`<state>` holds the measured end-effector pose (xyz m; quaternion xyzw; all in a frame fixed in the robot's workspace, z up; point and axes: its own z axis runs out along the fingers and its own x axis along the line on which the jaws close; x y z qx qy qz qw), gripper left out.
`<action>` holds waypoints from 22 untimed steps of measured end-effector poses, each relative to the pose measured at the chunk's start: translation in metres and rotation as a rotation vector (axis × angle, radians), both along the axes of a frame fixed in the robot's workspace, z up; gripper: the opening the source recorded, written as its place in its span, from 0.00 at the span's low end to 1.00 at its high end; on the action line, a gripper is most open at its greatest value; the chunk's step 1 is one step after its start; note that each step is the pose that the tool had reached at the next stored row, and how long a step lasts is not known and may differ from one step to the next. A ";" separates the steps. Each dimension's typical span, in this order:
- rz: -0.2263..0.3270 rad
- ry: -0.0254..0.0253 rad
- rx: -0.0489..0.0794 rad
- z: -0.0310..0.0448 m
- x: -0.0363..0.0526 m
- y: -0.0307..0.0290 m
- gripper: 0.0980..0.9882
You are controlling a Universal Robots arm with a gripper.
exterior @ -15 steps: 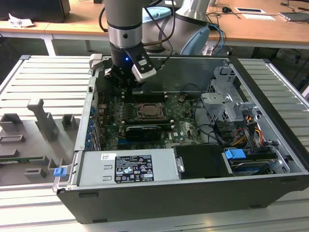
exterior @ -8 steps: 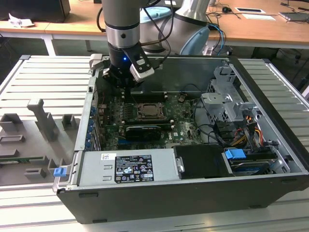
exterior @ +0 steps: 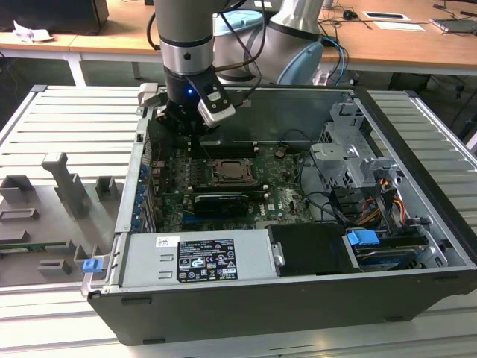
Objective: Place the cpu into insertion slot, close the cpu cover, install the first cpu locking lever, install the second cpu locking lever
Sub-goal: 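Install the first cpu locking lever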
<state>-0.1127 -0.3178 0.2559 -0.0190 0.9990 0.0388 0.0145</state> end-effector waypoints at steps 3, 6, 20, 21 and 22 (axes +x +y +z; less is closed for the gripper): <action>0.000 -0.0001 0.000 -0.0005 -0.0010 0.0000 0.01; 0.000 -0.0001 0.000 -0.0013 -0.0019 0.0001 0.01; 0.002 -0.0018 0.005 -0.0023 -0.0054 0.0213 0.01; 0.001 -0.0019 0.005 -0.0023 -0.0029 0.0213 0.01; 0.001 -0.0018 0.005 -0.0023 -0.0014 0.0213 0.01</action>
